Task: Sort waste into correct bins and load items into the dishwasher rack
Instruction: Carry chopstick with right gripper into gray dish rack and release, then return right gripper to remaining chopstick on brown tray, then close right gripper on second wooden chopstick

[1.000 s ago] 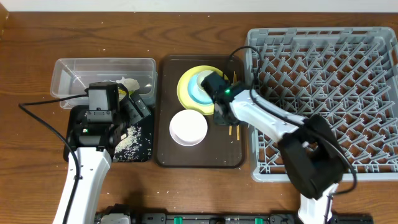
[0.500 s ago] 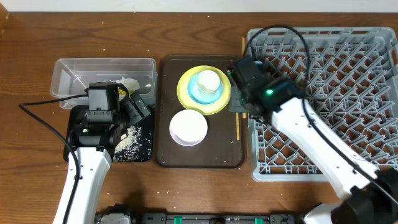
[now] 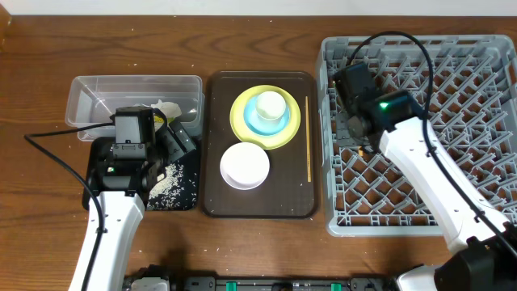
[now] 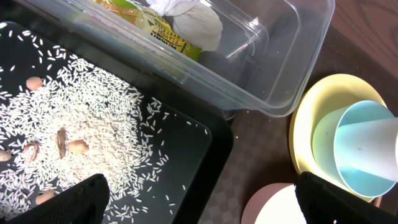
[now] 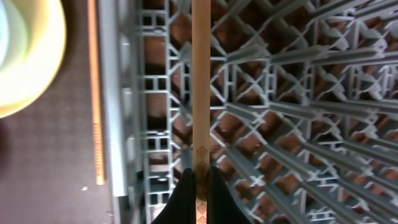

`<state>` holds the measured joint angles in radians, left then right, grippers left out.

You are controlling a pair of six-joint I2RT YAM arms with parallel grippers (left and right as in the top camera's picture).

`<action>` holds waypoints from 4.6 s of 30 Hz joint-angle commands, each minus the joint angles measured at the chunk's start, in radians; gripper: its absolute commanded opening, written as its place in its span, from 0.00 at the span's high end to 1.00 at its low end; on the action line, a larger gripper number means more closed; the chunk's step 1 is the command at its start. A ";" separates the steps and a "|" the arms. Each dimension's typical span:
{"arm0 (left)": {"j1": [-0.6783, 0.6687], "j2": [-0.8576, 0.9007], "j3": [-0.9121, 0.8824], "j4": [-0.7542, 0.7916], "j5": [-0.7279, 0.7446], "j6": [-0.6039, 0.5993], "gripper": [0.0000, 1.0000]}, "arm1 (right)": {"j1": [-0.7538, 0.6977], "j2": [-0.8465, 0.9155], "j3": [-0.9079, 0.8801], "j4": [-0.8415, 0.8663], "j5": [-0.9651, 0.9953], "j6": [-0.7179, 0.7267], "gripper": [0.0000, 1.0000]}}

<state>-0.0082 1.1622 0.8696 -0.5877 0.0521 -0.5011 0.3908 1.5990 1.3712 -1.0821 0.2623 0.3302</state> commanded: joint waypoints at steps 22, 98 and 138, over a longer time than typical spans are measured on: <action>0.003 0.007 0.015 -0.003 -0.011 -0.010 0.02 | -0.070 -0.009 -0.182 0.163 0.018 -0.107 0.99; 0.003 0.007 0.015 -0.003 -0.011 -0.010 0.02 | 0.341 0.177 -0.193 0.391 0.082 0.313 0.58; 0.003 0.007 0.015 -0.003 -0.011 -0.010 0.02 | 0.225 0.359 -0.194 0.470 -0.215 0.410 0.58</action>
<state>-0.0082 1.1648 0.8696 -0.5873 0.0521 -0.5011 0.6235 1.9247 1.1847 -0.6106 0.0982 0.7242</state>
